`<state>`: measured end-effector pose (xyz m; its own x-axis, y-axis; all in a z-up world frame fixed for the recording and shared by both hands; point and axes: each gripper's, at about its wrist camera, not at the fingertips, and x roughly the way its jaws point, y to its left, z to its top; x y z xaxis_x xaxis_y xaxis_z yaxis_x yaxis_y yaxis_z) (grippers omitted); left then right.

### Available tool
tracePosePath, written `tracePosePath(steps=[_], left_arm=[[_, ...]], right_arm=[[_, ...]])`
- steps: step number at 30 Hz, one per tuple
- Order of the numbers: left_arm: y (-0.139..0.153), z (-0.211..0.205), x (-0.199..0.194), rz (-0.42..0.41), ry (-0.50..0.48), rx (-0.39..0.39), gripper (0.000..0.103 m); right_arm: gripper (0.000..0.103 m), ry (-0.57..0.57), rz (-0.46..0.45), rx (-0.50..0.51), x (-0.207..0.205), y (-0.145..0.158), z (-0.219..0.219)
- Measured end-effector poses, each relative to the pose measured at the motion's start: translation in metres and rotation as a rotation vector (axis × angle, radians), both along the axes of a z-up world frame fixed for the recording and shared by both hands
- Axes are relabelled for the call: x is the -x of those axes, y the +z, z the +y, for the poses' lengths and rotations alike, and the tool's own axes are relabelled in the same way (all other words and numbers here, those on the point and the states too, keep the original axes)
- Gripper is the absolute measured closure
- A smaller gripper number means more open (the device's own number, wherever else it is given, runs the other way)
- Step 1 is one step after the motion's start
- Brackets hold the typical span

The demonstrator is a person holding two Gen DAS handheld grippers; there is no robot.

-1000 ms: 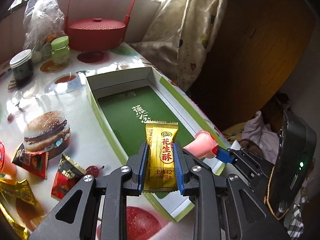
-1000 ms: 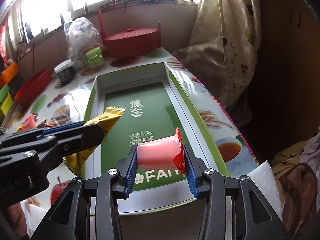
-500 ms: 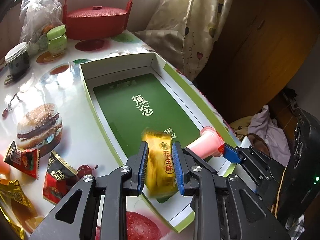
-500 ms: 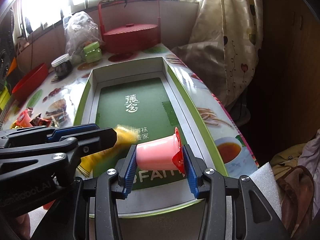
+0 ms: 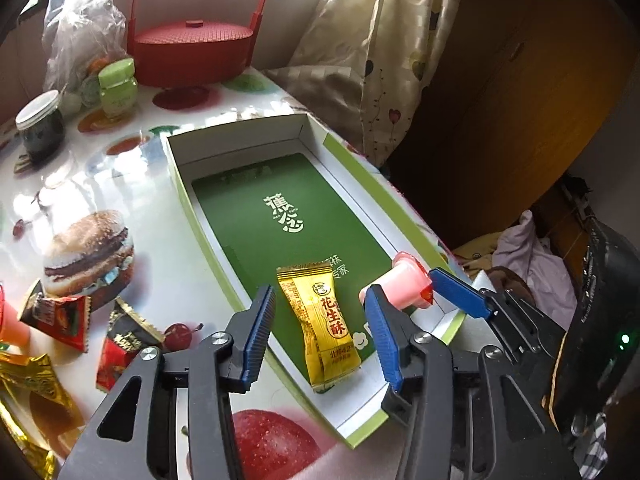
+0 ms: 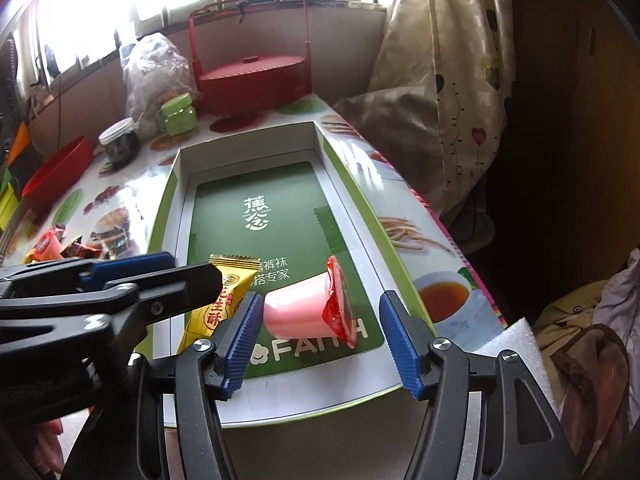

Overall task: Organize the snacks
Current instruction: 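Open the left tool over the box while the right tool releases the cup inside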

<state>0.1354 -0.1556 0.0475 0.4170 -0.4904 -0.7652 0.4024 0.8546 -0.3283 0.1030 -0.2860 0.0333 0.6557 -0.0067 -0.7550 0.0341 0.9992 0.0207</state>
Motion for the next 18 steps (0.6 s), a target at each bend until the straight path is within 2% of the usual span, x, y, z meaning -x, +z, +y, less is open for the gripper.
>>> tracePosePath(steps=[7, 14, 18], left_arm=[[0.016, 0.019, 0.014, -0.046, 0.040, 0.003, 0.055], [0.030, 0.055, 0.035, -0.121, 0.113, -0.053, 0.055], [0.033, 0.079, 0.040, -0.126, 0.169, -0.062, 0.055]], right_arm=[[0.041, -0.025, -0.040, -0.024, 0.011, 0.014, -0.001], [0.041, 0.006, -0.090, -0.041, 0.022, 0.031, 0.014], [0.041, 0.038, -0.109, -0.054, 0.026, 0.038, 0.027]])
